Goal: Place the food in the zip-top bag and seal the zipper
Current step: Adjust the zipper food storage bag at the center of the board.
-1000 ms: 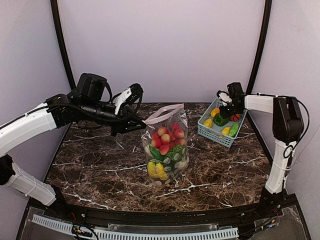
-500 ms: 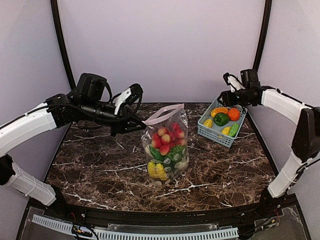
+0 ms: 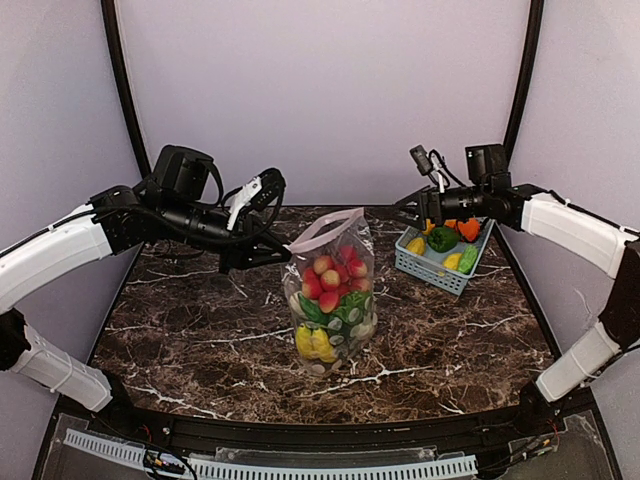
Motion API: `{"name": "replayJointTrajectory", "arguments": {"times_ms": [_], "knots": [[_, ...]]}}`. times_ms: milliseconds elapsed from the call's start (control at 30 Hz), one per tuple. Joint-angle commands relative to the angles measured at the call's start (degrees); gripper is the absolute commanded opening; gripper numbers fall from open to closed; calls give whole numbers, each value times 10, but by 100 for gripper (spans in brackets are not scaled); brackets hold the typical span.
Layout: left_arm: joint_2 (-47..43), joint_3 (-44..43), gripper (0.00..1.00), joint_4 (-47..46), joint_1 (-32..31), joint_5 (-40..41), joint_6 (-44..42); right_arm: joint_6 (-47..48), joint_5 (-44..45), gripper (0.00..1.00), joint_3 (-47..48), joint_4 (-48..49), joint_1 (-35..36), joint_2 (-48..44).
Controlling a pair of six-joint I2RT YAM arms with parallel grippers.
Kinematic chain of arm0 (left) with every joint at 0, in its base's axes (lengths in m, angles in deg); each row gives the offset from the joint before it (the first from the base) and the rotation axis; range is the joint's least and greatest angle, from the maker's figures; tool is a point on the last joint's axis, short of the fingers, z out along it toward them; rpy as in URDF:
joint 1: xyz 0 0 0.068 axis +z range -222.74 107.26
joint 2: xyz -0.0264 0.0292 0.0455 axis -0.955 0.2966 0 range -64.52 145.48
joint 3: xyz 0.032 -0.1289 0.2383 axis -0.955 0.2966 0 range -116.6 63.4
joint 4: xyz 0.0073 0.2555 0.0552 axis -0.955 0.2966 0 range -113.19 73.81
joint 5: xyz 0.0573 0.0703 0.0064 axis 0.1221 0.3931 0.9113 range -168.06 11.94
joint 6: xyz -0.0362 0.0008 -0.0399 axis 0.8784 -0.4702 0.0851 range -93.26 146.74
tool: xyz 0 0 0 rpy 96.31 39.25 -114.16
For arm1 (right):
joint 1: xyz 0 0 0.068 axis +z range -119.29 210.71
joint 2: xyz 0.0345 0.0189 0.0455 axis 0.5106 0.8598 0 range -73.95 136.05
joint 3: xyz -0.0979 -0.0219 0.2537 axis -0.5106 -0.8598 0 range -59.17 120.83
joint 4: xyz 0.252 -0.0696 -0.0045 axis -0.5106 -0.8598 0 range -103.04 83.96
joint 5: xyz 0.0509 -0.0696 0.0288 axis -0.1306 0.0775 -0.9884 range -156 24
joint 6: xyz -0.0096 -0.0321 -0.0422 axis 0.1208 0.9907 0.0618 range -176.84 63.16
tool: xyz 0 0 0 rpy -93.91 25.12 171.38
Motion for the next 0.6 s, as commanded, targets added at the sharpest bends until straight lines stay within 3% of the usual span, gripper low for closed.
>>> {"name": "replayJointTrajectory", "arguments": {"times_ms": [0, 233, 400, 567], "knots": [[-5, -18, 1, 4, 1, -21, -2, -59, -69, 86, -17, 75, 14, 34], [-8, -19, 1, 8, 1, -26, -6, -88, -121, 78, 10, 135, 21, 106], [-8, -19, 1, 7, 0, -28, -6, -107, -172, 68, 43, 183, 22, 157], [-6, -19, 1, 9, 0, -30, -5, -104, -198, 61, 74, 180, 24, 187]]}}
